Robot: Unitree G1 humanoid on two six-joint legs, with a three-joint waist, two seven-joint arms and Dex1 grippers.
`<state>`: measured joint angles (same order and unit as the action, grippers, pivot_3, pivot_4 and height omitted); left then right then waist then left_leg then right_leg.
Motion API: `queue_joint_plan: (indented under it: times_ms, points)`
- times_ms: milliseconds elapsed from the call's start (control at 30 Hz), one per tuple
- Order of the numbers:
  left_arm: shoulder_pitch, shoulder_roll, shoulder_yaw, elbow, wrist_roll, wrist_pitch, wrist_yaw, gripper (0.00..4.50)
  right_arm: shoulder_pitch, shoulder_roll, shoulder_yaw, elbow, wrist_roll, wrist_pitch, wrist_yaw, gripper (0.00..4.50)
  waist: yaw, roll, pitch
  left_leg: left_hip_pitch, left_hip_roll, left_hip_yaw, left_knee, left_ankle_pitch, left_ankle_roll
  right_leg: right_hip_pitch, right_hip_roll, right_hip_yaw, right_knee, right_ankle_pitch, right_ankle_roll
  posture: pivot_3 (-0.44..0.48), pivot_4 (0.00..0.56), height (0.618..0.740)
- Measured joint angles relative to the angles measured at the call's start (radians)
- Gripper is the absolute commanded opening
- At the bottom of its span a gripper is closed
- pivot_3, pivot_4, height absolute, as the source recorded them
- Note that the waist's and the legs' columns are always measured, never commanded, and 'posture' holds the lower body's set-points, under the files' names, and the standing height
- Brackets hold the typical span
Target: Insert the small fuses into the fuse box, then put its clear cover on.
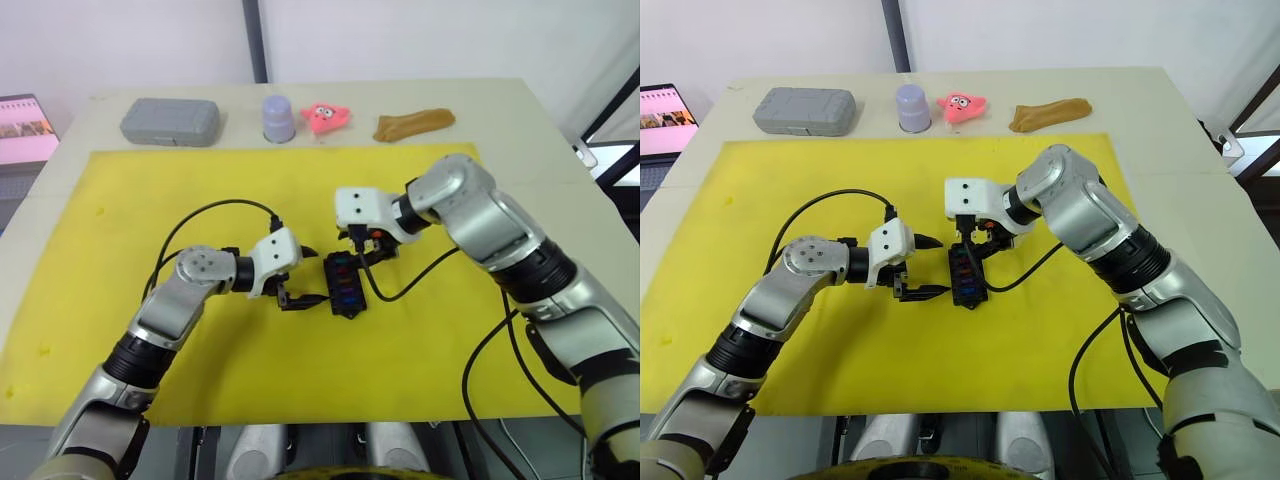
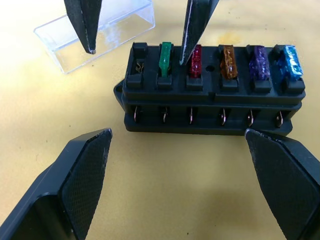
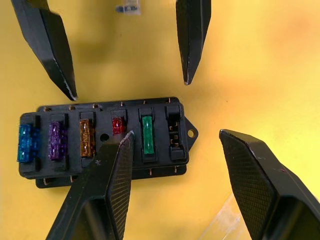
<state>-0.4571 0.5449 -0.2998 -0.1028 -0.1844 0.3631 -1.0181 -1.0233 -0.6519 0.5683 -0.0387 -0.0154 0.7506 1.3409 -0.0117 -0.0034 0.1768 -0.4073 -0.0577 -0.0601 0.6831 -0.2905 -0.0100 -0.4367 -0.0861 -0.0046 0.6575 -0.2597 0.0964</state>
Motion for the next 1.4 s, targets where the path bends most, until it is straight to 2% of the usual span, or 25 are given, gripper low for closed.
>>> queue_joint_plan:
  times_ms: [167,267,400,500,700,1000,1167,1333,1400]
  points:
    - [-0.001,-0.002,0.000,0.010,0.001,-0.002,0.001,4.50,-0.017,-0.007,-0.069,-0.007,0.042,0.011,0.006,2.87,0.001,0.000,0.000,0.000,0.000,0.000,0.000,0.000,0.000,0.000,0.000,0.000,0.000,0.000,0.000,0.000,0.150,0.731]
    - [-0.002,-0.003,0.000,0.012,0.001,-0.005,0.001,4.50,-0.005,-0.019,-0.109,-0.020,0.078,0.013,0.007,2.02,0.001,0.000,0.000,0.000,0.000,0.000,0.000,0.000,0.000,0.000,0.000,0.000,0.000,0.000,0.000,0.000,0.150,0.731]
    - [-0.003,-0.003,0.001,0.014,0.002,-0.009,0.001,4.50,0.121,-0.024,-0.182,-0.038,0.126,-0.050,-0.016,0.02,0.002,0.000,0.000,0.000,0.000,0.000,0.000,0.000,0.000,0.000,0.000,0.000,0.000,0.000,0.000,0.000,0.150,0.731]
    - [-0.004,-0.003,0.001,0.015,0.002,-0.011,0.001,4.50,0.226,0.009,-0.238,-0.036,0.189,-0.102,-0.039,0.02,0.000,0.000,0.000,0.000,0.000,0.000,0.000,0.000,0.000,0.000,0.000,0.000,0.001,0.000,0.000,0.000,0.150,0.731]
    - [-0.011,-0.003,0.001,0.019,0.002,-0.019,-0.002,4.50,0.302,0.044,-0.291,-0.031,0.230,-0.151,-0.091,0.02,0.000,0.000,0.000,0.000,0.000,0.000,0.000,0.000,0.000,-0.001,0.000,0.000,0.002,0.000,0.000,0.000,0.150,0.731]
    - [-0.012,0.002,0.001,0.020,0.002,-0.019,-0.005,4.50,0.328,0.045,-0.278,-0.001,0.232,-0.166,-0.107,0.02,0.001,0.000,0.000,0.000,0.000,0.000,0.001,0.000,0.000,0.000,0.000,0.000,0.002,0.000,0.000,0.000,0.150,0.731]
    - [-0.012,0.005,0.001,0.020,0.002,-0.019,-0.005,4.50,0.338,0.044,-0.254,0.032,0.204,-0.238,-0.110,0.02,0.000,0.000,0.000,0.001,0.000,0.000,0.001,0.000,0.000,0.000,0.000,0.000,0.003,0.000,0.000,0.000,0.150,0.731]
    - [-0.012,0.010,0.001,0.019,0.002,-0.019,-0.005,4.50,0.322,0.047,-0.234,0.083,0.184,-0.284,-0.125,0.02,0.002,-0.001,-0.001,0.006,0.000,0.000,0.000,0.000,0.000,0.006,0.000,0.000,0.002,0.000,0.000,0.000,0.150,0.731]
    - [-0.012,0.012,0.001,0.019,0.001,-0.019,-0.005,4.50,0.314,0.047,-0.223,0.091,0.181,-0.279,-0.128,0.02,0.002,-0.001,-0.001,0.011,0.000,0.000,0.000,-0.003,0.006,0.010,0.000,0.000,0.001,0.000,0.000,0.000,0.150,0.731]
